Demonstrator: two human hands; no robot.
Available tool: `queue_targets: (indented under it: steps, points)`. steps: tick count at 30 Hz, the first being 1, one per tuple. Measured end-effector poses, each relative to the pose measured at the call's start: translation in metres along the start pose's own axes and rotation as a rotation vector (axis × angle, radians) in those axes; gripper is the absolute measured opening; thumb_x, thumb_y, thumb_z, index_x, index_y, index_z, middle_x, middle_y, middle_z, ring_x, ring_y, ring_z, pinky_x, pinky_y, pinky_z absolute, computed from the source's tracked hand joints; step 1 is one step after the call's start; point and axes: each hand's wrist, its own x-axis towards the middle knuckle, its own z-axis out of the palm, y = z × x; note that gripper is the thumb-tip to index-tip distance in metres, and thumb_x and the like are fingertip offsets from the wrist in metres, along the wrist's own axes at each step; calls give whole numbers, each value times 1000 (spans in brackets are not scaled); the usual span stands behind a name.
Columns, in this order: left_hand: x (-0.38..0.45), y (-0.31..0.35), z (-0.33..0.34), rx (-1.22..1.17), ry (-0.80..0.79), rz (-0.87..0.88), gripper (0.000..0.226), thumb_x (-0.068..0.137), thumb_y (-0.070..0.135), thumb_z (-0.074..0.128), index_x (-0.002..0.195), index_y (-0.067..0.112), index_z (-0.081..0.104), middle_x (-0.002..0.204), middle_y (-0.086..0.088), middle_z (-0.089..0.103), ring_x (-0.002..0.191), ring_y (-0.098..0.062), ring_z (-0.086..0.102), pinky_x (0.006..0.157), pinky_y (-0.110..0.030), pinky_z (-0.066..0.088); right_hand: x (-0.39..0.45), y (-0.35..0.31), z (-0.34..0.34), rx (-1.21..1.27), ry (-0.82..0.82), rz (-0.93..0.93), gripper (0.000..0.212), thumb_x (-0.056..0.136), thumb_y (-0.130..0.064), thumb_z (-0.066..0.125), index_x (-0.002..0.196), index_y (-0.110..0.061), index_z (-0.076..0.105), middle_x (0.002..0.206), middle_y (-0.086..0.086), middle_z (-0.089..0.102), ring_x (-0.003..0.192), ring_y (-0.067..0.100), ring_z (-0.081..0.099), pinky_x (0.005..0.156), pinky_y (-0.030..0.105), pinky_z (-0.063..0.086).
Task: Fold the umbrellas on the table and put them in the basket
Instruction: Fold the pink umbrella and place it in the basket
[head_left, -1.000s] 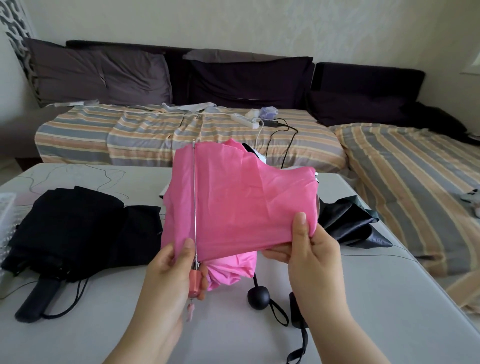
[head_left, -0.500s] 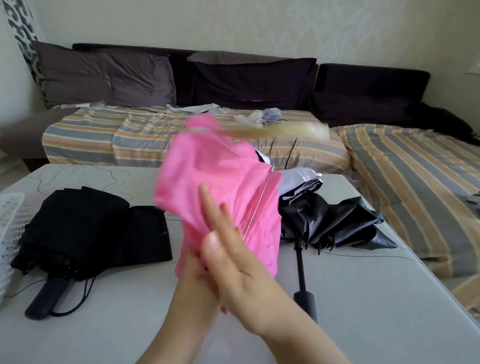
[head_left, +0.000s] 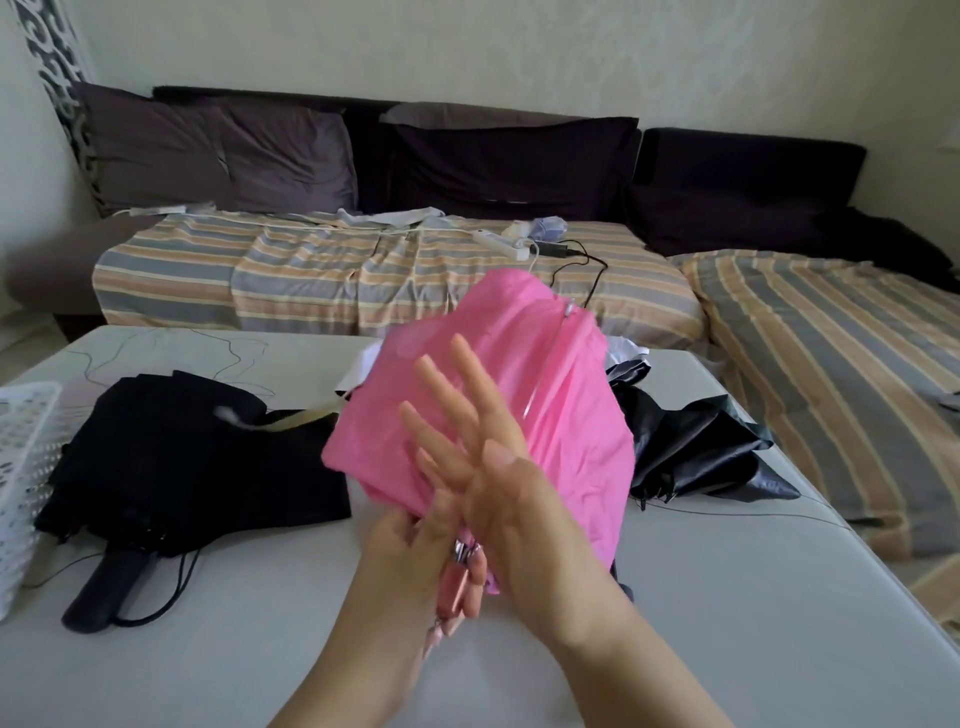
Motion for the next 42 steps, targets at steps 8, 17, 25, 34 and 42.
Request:
queue_targets:
  steps: [8, 17, 25, 34, 42]
  points:
    - [5, -10, -3, 65, 122, -29, 29, 90, 34, 51, 83, 6, 50, 49, -13, 55, 35, -19, 44, 43, -23, 32, -17, -5, -25, -369, 561, -111, 30, 88, -18, 43, 102, -18, 68, 100, -7, 72, 92, 9, 66, 80, 16, 50]
    - [-5, -13, 6, 12, 51, -33, 34, 91, 29, 47, 81, -2, 56, 47, -18, 51, 30, -20, 42, 31, -17, 27, -8, 22, -41, -1124, 255, 151, 55, 86, -62, 2, 139, -54, -13, 144, -33, -35, 136, -2, -34, 118, 39, -13]
    - [-5, -11, 14, -286, 47, -110, 39, 85, 33, 45, 94, -4, 53, 46, -14, 45, 28, -18, 39, 29, -17, 28, -18, 7, -24, -904, 734, 39, 64, 87, -36, 63, 142, -33, 31, 122, -24, 17, 130, 7, 30, 109, 25, 27]
    - [-8, -10, 14, -152, -127, -258, 48, 80, 39, 48, 77, -7, 61, 52, -20, 56, 32, -22, 49, 32, -21, 37, -9, 12, -37, -316, 648, 470, 34, 79, -27, 73, 108, -23, 55, 96, -5, 70, 87, 11, 68, 84, 38, 56]
    - [-12, -33, 0, 739, 285, 364, 24, 88, 52, 46, 90, 29, 39, 67, 9, 67, 57, -8, 63, 55, -23, 48, -8, 14, -42, -456, 848, 416, 30, 84, -14, 64, 95, -17, 36, 86, -3, 52, 74, 12, 53, 54, 17, 40]
